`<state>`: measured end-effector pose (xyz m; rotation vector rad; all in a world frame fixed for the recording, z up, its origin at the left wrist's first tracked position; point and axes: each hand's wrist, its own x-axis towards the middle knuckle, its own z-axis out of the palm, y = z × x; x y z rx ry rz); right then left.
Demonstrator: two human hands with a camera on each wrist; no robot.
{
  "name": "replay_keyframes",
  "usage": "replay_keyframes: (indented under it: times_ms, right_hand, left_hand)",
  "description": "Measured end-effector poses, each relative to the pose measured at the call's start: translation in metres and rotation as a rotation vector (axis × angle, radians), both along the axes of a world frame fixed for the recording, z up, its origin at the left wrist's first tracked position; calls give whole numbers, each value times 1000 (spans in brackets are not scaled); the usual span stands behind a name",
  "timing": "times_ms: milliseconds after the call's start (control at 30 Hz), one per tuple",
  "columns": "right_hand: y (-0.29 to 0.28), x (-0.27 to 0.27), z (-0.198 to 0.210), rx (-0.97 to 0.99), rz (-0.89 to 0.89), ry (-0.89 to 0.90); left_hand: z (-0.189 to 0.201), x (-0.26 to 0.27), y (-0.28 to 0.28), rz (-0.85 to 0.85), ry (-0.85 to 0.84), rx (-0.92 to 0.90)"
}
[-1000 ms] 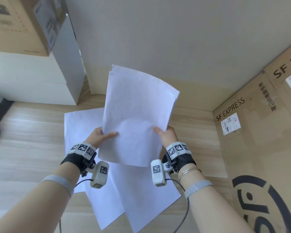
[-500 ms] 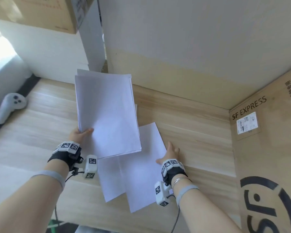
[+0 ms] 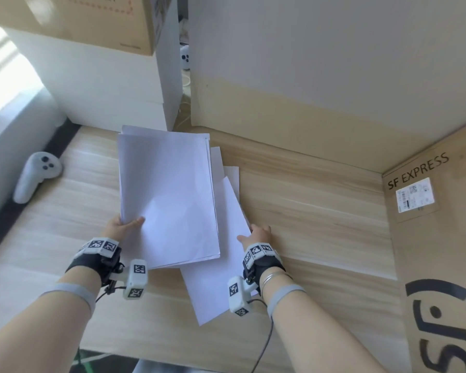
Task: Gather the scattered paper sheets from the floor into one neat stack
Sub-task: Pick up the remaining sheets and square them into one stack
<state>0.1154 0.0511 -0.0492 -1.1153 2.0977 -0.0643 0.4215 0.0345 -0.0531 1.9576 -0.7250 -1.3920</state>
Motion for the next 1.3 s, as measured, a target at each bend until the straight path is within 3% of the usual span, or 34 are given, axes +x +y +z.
replay_keyframes:
  times_ms: [133, 300, 500, 833, 1000, 1100, 1167, 1300]
  right_hand:
    - [6, 10, -5, -48, -10, 39]
    - [3, -13, -3, -120, -222, -174]
    - [-33, 6, 12, -132, -211, -315]
    - [-68, 56, 0, -51, 9, -43]
    - [-64, 58, -4, -77, -20, -10]
    - [-58, 48, -2, -150, -179, -114]
    - [-54, 39, 2, -92, -241, -141]
    - [-40, 33, 2, 33, -240, -14]
  left_hand:
    - [-5, 14, -3, -8, 6, 17]
    - [-12, 30, -10, -37, 24, 55]
    - [-11, 39, -19, -69, 80, 59]
    - [-14, 50, -21, -26, 135, 22]
    - [-20, 51, -25, -29, 150, 46]
    - [-20, 49, -29, -50, 177, 49]
    - [-19, 48, -32, -63, 168, 60]
    - [-16, 44, -41, -88, 174, 74]
